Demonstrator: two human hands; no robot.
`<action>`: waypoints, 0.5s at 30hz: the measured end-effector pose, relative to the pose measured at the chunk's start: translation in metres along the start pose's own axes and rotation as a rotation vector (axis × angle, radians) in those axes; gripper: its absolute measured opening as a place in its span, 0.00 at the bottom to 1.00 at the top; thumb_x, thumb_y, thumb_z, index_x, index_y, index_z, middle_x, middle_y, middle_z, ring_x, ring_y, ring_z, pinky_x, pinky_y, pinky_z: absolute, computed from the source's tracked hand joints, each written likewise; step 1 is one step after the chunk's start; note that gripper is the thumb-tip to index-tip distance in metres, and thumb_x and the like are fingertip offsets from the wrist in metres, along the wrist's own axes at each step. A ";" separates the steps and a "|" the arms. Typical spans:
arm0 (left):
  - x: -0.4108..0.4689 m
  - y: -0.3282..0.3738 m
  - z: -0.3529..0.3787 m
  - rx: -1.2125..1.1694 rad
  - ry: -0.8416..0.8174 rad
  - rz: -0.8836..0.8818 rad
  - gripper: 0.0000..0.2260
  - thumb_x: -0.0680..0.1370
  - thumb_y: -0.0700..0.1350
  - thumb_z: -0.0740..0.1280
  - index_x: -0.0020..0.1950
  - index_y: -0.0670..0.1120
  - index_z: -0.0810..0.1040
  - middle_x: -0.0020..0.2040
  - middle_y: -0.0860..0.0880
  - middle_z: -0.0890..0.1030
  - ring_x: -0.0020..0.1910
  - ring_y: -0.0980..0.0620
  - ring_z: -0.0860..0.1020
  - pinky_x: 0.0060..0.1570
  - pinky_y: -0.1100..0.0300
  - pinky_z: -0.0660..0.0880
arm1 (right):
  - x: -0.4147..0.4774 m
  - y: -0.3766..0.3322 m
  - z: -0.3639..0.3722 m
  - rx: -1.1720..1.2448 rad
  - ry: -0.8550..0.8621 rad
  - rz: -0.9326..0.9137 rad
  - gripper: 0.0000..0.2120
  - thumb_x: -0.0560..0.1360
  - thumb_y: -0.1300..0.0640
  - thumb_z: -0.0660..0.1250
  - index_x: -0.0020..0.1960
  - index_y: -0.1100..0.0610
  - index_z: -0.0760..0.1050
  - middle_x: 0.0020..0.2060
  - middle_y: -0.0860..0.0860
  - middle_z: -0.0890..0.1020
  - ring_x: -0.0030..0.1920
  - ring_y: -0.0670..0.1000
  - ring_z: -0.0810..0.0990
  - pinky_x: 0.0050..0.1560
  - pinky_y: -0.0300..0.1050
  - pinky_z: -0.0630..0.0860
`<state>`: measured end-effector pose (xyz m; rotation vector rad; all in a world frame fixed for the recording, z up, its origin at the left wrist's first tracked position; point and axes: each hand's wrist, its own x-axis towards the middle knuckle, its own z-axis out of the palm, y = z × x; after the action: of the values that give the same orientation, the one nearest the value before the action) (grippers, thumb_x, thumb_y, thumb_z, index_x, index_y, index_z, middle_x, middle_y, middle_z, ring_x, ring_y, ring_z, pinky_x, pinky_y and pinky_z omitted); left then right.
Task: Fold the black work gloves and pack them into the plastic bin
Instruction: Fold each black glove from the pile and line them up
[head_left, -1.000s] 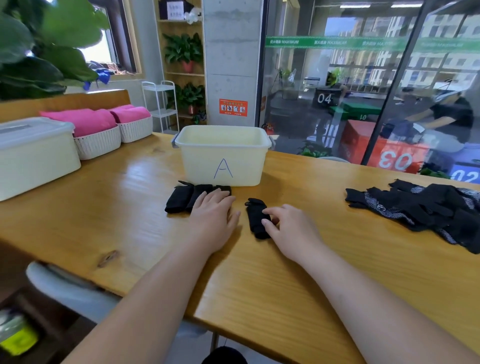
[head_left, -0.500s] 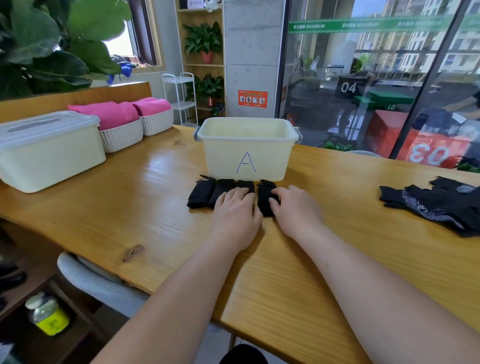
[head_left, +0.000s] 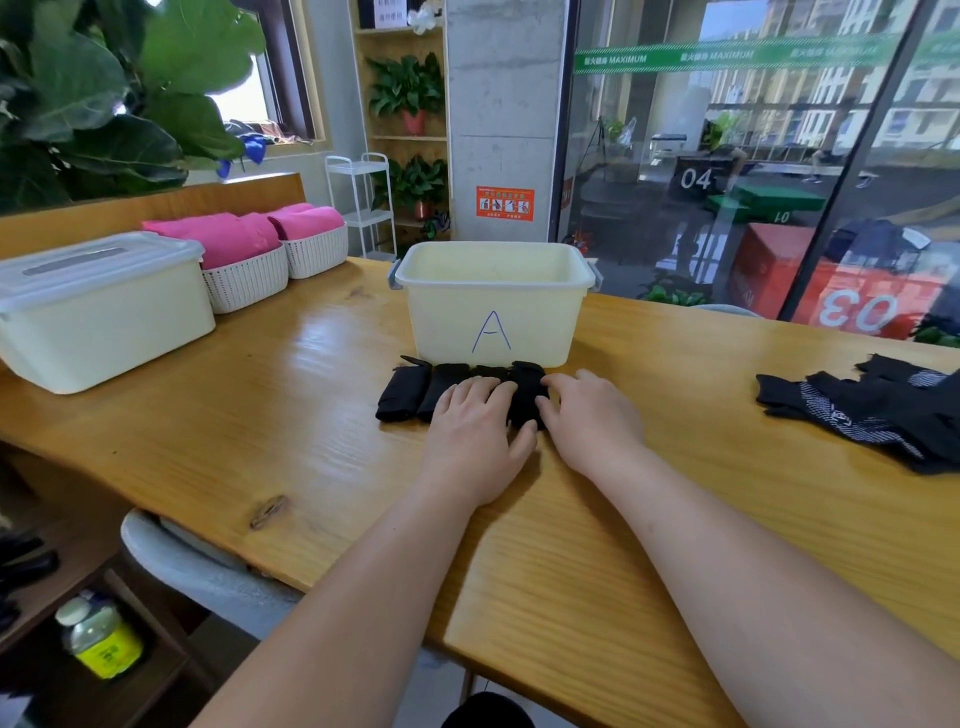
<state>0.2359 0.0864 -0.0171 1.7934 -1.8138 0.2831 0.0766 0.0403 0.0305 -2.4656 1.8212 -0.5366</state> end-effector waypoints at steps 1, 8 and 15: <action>-0.001 0.001 -0.001 0.006 0.003 0.010 0.28 0.81 0.64 0.60 0.75 0.50 0.76 0.73 0.51 0.77 0.75 0.48 0.70 0.79 0.48 0.62 | -0.004 0.003 -0.002 0.005 -0.006 0.001 0.20 0.86 0.41 0.57 0.75 0.44 0.73 0.61 0.50 0.78 0.61 0.55 0.78 0.47 0.49 0.74; -0.003 0.008 -0.010 0.050 0.009 0.181 0.26 0.83 0.64 0.59 0.72 0.50 0.80 0.70 0.52 0.80 0.72 0.49 0.74 0.78 0.47 0.64 | -0.050 0.039 -0.021 -0.024 -0.018 0.019 0.22 0.86 0.39 0.56 0.77 0.44 0.72 0.66 0.49 0.78 0.67 0.54 0.75 0.58 0.52 0.78; 0.002 0.052 -0.008 0.148 -0.014 0.408 0.23 0.84 0.64 0.61 0.70 0.50 0.80 0.70 0.51 0.80 0.73 0.46 0.74 0.80 0.44 0.63 | -0.087 0.099 -0.047 -0.076 0.024 0.114 0.22 0.86 0.38 0.56 0.76 0.43 0.72 0.65 0.48 0.77 0.67 0.54 0.74 0.60 0.52 0.77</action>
<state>0.1878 0.0935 0.0026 1.5052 -2.2113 0.5748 -0.0507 0.0981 0.0303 -2.3926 2.0123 -0.5013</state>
